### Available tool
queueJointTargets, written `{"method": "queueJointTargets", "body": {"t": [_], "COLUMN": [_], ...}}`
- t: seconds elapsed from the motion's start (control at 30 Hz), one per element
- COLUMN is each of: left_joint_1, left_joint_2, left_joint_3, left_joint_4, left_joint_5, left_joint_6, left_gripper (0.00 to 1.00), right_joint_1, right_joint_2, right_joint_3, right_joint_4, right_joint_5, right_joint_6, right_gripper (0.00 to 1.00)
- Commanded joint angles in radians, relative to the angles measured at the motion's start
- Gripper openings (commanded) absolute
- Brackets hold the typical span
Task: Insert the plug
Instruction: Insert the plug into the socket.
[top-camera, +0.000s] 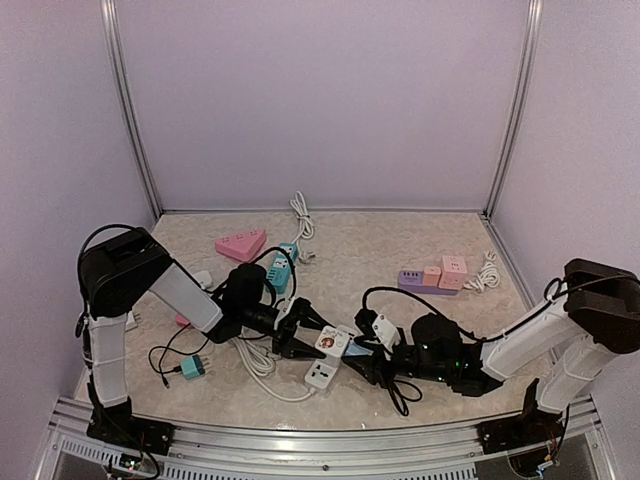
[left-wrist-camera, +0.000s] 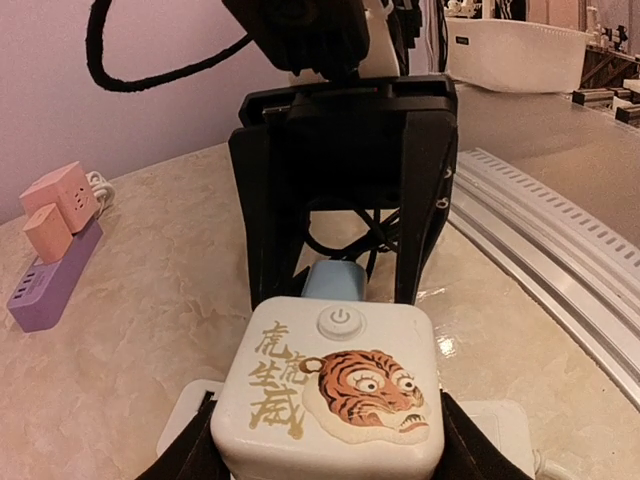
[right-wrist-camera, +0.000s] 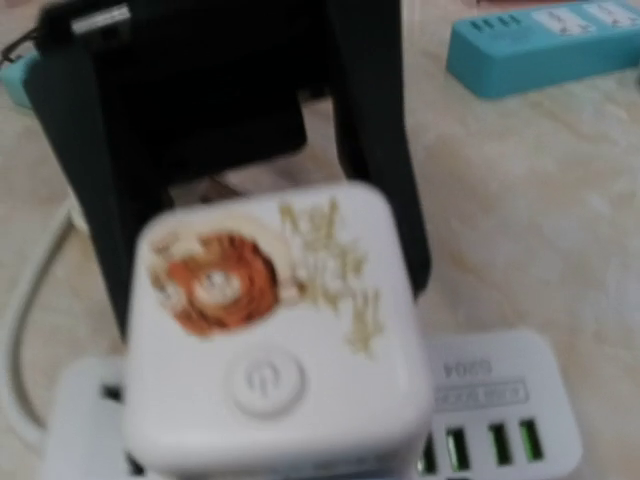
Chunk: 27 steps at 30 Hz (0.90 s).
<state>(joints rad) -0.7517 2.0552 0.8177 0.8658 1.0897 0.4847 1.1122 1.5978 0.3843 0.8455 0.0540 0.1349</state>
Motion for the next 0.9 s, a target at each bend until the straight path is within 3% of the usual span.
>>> {"method": "queueJointTargets", "body": {"t": [0.0,0.2,0.33,0.4,0.53,0.6,0.87], "left_joint_1": [-0.033,-0.031,-0.021,-0.017,-0.017,-0.015,0.030], "left_joint_2": [0.004,-0.040,-0.083,-0.115,-0.195,-0.245,-0.549], "left_joint_3": [-0.049,-0.055,-0.049,-0.049,-0.059,-0.063,-0.040], "left_joint_4": [-0.134,-0.159,-0.233,-0.290,-0.430,-0.509,-1.015], "left_joint_5": [-0.061,-0.096,-0.118,-0.127,-0.170,-0.209,-0.400], "left_joint_6": [0.087,0.096,0.146,0.201,0.287,0.326,0.638], "left_gripper": [0.34,0.96,0.99,0.99,0.99,0.99,0.99], "right_joint_1": [0.002,0.004,0.003,0.003,0.003,0.003,0.077], "right_joint_2": [-0.097,-0.198,-0.298,-0.330,-0.321,-0.290,-0.196], "right_joint_3": [0.035,0.054,0.081,0.107,0.232,0.316,0.552], "right_joint_4": [-0.057,-0.236,-0.365,-0.418,-0.625,-0.746,-1.007], "right_joint_5": [0.002,0.020,0.047,0.079,0.197,0.242,0.416], "right_joint_6": [0.005,-0.004,0.006,0.021,0.107,0.163,0.335], "right_gripper": [0.55,0.65,0.78,0.80,0.82,0.91,0.91]}}
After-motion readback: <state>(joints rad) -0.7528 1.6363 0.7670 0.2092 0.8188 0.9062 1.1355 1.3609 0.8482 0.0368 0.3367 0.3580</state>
